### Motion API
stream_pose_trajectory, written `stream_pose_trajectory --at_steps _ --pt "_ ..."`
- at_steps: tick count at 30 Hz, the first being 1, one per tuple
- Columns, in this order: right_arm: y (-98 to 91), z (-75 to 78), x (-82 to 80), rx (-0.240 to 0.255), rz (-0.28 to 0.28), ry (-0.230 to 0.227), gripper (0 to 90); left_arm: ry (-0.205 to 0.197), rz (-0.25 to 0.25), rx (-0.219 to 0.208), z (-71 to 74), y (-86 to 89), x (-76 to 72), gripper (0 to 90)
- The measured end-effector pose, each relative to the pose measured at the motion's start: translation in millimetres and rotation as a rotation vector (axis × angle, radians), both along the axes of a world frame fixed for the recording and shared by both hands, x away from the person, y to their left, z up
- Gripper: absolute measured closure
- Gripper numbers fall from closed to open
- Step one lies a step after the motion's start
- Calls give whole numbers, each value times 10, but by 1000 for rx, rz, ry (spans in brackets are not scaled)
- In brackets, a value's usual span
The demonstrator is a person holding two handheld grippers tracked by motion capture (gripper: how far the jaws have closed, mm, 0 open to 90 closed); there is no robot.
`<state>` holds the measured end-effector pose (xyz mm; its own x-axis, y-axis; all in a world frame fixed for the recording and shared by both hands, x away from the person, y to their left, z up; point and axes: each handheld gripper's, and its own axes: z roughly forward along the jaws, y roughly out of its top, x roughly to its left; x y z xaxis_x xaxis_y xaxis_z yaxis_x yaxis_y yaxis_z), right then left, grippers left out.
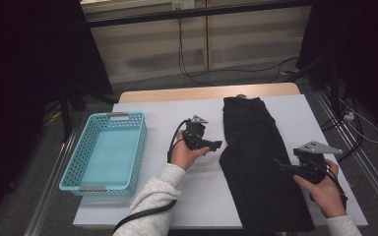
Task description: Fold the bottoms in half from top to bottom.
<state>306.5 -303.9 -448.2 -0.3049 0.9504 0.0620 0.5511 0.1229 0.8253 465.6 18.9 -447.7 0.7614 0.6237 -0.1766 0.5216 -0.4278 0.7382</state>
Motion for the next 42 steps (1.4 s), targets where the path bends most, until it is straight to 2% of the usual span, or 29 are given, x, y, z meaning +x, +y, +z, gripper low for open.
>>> stream_pose_trajectory --at_steps 5,18,35,42 --pt "34 -11 -15 -8 4 5 146 12 2 -8 -58 -85 61 142" --pt "113 -16 -96 -35 13 3 146 -12 5 -15 -133 -261 203 161" --pt "113 -16 -106 -29 18 0 146 -29 -9 -27 -162 -423 231 192" --pt "129 -19 -103 -30 20 3 146 -47 -24 -31 -172 -453 258 251"
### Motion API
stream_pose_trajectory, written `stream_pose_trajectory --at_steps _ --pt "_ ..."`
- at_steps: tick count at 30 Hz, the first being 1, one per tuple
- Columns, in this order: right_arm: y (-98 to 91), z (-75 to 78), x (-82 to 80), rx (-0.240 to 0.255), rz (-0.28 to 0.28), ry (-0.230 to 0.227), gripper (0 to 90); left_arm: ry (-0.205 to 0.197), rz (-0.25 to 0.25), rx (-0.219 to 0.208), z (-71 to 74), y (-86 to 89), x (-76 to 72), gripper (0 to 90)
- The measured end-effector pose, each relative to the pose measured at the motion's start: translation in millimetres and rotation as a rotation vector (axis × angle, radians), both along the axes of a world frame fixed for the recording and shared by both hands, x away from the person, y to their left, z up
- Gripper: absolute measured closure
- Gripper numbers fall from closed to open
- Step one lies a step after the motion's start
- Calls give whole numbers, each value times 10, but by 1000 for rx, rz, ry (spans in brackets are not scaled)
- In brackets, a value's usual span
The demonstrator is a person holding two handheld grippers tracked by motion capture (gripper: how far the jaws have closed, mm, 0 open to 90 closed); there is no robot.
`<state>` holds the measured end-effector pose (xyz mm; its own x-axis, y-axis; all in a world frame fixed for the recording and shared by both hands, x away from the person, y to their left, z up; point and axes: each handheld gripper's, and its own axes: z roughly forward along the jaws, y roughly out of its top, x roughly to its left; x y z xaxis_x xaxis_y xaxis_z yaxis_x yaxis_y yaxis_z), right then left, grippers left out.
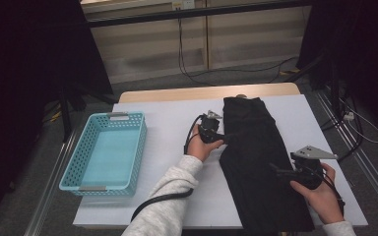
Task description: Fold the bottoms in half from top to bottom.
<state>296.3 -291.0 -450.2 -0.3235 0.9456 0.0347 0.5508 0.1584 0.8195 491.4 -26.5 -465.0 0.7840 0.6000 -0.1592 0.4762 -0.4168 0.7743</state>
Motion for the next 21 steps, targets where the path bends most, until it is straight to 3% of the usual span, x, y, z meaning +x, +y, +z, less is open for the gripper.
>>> stream_pose_trajectory --at_steps 4,6,9,15,17,21 --pt "0 3 1 0 5 -3 146 -14 -23 2 -27 -59 27 310" --pt "-5 -1 4 1 3 -1 145 2 -32 8 -57 -95 42 333" --pt "-8 -8 11 1 5 1 145 -2 -32 16 -69 -130 35 431" --pt "-10 4 5 5 2 -2 145 93 -18 -30 -66 -137 59 755" --pt "-15 8 -7 7 0 -2 145 151 -10 -57 -74 -127 68 856" --pt "-31 9 -23 7 -1 -3 145 163 27 -60 -50 -69 47 880"
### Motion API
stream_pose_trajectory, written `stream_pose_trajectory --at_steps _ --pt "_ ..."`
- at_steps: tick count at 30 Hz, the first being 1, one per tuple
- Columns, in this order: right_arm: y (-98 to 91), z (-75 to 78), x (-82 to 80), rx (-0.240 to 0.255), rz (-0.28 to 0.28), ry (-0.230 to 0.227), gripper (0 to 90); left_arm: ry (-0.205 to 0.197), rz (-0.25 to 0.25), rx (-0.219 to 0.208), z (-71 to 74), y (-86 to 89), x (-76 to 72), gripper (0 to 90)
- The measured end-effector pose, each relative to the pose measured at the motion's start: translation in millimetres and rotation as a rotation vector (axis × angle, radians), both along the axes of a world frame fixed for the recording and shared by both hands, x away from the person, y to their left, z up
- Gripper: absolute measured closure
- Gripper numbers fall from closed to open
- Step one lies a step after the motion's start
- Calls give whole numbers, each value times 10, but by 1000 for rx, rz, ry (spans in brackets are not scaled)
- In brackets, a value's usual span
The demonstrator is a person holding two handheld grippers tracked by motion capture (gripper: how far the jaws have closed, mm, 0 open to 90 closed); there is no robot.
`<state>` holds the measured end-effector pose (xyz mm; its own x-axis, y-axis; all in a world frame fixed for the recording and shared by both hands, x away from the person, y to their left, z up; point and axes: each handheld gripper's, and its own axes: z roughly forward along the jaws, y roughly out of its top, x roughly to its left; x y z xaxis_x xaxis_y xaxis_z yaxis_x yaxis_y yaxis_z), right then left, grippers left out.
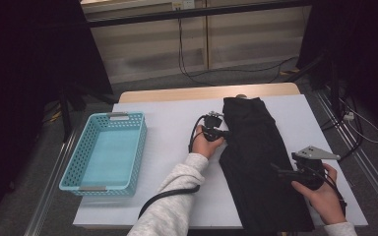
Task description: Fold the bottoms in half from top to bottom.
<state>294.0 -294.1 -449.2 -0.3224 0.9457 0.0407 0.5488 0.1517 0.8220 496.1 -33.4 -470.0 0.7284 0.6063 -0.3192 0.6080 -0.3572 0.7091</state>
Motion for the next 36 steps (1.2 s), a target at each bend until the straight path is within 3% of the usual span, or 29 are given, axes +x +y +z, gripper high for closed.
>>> stream_pose_trajectory --at_steps 10,19,24,27,30,33,36 --pt "-11 -26 -39 -15 8 23 146 21 84 8 45 533 -26 882" --pt "15 -158 -90 -4 23 125 223 19 106 16 83 778 -167 881" --pt "4 -170 -93 -3 10 145 269 3 115 25 112 927 -252 879" --pt "40 -164 -100 -7 35 145 367 -3 121 30 128 985 -281 873" --pt "74 -151 -112 -40 44 147 509 -14 123 42 141 1002 -292 843" --pt "61 -143 -119 -18 57 154 726 -21 126 46 143 991 -282 695" --pt "68 -159 -132 13 85 157 830 -29 134 48 130 961 -257 573"
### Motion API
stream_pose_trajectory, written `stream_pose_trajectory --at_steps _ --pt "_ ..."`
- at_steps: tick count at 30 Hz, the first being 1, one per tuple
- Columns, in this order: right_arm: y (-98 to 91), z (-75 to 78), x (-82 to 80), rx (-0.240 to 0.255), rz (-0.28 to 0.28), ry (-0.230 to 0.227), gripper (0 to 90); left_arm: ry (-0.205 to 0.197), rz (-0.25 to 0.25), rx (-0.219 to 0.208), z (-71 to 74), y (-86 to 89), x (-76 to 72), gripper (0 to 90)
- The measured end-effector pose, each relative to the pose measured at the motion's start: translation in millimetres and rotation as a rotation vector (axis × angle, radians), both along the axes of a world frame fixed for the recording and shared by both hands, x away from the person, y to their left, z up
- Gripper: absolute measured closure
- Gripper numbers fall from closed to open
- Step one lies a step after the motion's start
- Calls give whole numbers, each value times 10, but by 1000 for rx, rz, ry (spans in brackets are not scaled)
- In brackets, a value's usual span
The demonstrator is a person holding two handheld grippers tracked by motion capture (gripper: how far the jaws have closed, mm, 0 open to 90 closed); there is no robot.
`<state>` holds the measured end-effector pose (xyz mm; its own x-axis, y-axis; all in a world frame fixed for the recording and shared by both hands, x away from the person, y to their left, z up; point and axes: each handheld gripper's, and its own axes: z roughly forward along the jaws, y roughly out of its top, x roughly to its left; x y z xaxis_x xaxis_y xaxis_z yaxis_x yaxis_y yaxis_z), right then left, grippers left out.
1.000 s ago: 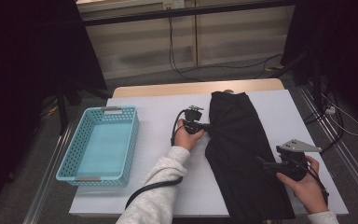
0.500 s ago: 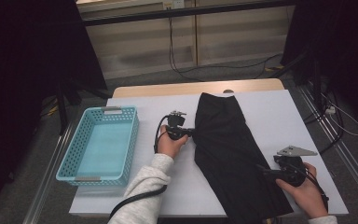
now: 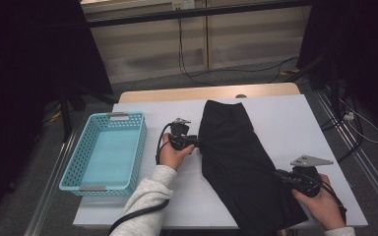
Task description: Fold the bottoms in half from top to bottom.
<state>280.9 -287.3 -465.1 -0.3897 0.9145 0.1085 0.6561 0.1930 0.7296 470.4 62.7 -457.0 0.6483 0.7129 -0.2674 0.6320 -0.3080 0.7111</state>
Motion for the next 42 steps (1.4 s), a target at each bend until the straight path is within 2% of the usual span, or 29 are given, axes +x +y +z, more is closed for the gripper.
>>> stream_pose_trajectory --at_steps 1,3,5,6,10,13,16,17,18,21,24,25,27,29,34,37,38,42 --pt "3 1 1 6 11 4 875 -1 -10 7 -4 -2 15 524" --pt "-5 8 4 6 25 5 884 0 9 -10 -21 -27 36 441" --pt "-44 24 0 11 29 20 887 -5 5 12 -24 -27 69 378" --pt "-67 31 -3 9 29 23 887 0 18 -5 -24 -40 84 366" --pt "-232 61 -30 -20 6 32 889 4 23 8 -47 -78 159 302" --pt "-319 72 -53 -1 -9 31 889 5 28 17 -70 -132 217 277" --pt "-323 63 -77 4 -4 31 887 0 31 9 -80 -212 259 268" --pt "-317 61 -77 1 -3 30 887 -6 28 20 -80 -234 267 273" --pt "-311 61 -76 0 -2 31 886 -16 30 26 -82 -273 275 283" --pt "-282 60 -78 -6 8 26 885 -13 34 6 -93 -335 282 394" --pt "-263 65 -77 -12 11 21 885 -2 16 34 -81 -377 277 650" --pt "-256 67 -73 -14 12 21 885 11 21 33 -81 -383 272 742" --pt "-244 66 -67 -12 12 20 884 55 38 13 -82 -366 262 856" --pt "-235 66 -60 -13 13 18 883 67 56 4 -74 -314 235 877" --pt "-205 61 -28 -10 12 3 880 53 93 10 15 -63 111 880" --pt "-129 61 21 -16 20 -4 878 60 116 10 37 95 29 880" --pt "-108 59 38 -23 24 -7 878 52 125 25 44 153 -22 880" --pt "2 55 146 -40 34 -20 877 32 150 35 47 331 -173 880"
